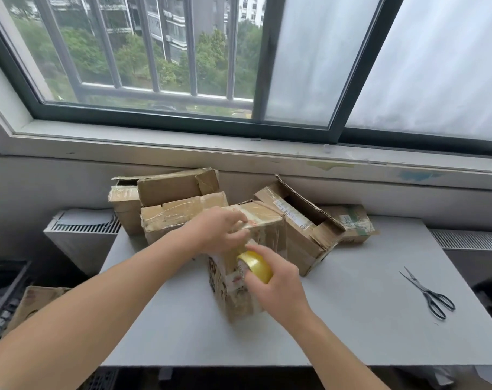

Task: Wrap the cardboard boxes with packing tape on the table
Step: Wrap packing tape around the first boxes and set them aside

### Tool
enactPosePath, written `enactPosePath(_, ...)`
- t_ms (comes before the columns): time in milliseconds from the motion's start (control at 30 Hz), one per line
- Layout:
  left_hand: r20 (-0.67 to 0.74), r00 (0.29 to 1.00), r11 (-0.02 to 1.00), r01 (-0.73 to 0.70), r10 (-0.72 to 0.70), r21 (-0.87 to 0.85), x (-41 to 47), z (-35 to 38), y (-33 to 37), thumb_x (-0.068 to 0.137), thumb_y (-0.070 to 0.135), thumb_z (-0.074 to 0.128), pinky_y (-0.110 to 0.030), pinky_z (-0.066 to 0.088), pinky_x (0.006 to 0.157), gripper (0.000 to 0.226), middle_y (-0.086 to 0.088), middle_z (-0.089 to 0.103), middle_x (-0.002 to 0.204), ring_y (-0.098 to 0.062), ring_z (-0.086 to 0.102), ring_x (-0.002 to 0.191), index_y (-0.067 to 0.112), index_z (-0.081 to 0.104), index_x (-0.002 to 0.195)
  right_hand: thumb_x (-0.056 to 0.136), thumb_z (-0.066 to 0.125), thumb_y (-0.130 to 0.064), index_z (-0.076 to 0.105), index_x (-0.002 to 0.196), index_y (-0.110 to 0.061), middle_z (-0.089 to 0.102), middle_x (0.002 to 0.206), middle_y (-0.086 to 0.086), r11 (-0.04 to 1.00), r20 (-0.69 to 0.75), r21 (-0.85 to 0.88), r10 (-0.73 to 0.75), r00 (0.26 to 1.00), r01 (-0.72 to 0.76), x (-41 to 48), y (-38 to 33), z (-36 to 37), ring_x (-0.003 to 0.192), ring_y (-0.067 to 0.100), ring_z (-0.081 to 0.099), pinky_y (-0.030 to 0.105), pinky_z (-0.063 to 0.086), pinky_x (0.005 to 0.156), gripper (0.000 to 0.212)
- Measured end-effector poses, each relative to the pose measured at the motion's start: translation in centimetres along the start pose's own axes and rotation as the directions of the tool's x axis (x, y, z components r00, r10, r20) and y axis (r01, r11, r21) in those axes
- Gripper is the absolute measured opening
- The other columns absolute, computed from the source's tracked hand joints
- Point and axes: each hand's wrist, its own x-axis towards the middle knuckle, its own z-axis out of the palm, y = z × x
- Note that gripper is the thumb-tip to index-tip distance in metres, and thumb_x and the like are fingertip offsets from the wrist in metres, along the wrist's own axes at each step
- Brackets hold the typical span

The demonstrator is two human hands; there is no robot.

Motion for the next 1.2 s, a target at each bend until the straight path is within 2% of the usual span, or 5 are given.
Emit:
enactPosePath(200,0.000,1.000,0.999,0.023,-0.023,-0.038,1.5,-1.5,-0.2,0.090,0.073,0.039,-0.038,0.056,0.087,0.055,0.010,0.072,0.102,-0.017,0.066,0.098,0.040,0.067,0.123,0.088,0.077,-0.017,0.073,0.109,-0.036,0.072,0.093,-0.024,0.994,-0.036,0.106,0.036,0.999,-0.032,3.7,-3.6,-1.7,0.083,-0.002,0.068,0.009,0.048,0.069,0.028)
enactPosePath(333,-0.098,0.995,0.972,-0.012,-0.012,-0.235,2.5,-2.5,0.4,0.100,0.035,0.058,-0.033,0.057,0.076,0.017,0.017,0.070,0.081,-0.012,0.068,0.080,0.038,0.073,0.096,0.084,0.078,-0.027,0.073,0.106,-0.042,0.071,0.096,-0.025,0.993,-0.064,0.107,0.064,0.996,-0.057,4.7,-4.2,-3.2,0.091,0.002,0.067,0.019,0.054,0.075,0.027)
enactPosePath(767,0.450,0.887,0.771,0.359,-0.106,-0.527,1.4,7.5,-1.9,0.102,0.044,0.052,-0.037,0.062,0.078,0.026,0.007,0.065,0.108,-0.018,0.066,0.101,0.033,0.064,0.123,0.079,0.073,-0.055,0.058,0.130,-0.043,0.065,0.093,-0.015,0.946,0.261,-0.082,0.323,0.910,-0.312,6.0,0.5,-2.4,0.085,0.005,0.064,0.025,0.054,0.078,0.054)
enactPosePath(1033,0.240,0.949,0.757,0.310,-0.206,-0.575,0.3,11.0,-2.3,0.109,0.040,0.043,-0.041,0.057,0.088,0.031,0.006,0.067,0.106,-0.016,0.063,0.100,0.024,0.069,0.116,0.092,0.065,-0.052,0.045,0.145,-0.044,0.052,0.139,-0.022,0.906,0.402,-0.291,0.408,0.820,-0.308,4.2,0.9,-5.4,0.101,-0.003,0.055,0.022,0.048,0.089,0.057)
enactPosePath(1200,0.192,0.953,0.774,0.301,-0.233,-0.556,0.1,11.7,-2.7,0.109,0.042,0.041,-0.045,0.057,0.090,0.034,0.004,0.069,0.102,-0.016,0.064,0.099,0.024,0.070,0.110,0.099,0.059,-0.047,0.048,0.138,-0.051,0.056,0.104,-0.028,0.877,0.400,-0.294,0.473,0.785,-0.379,-0.4,0.3,-9.2,0.081,0.002,0.065,0.025,0.058,0.085,0.040)
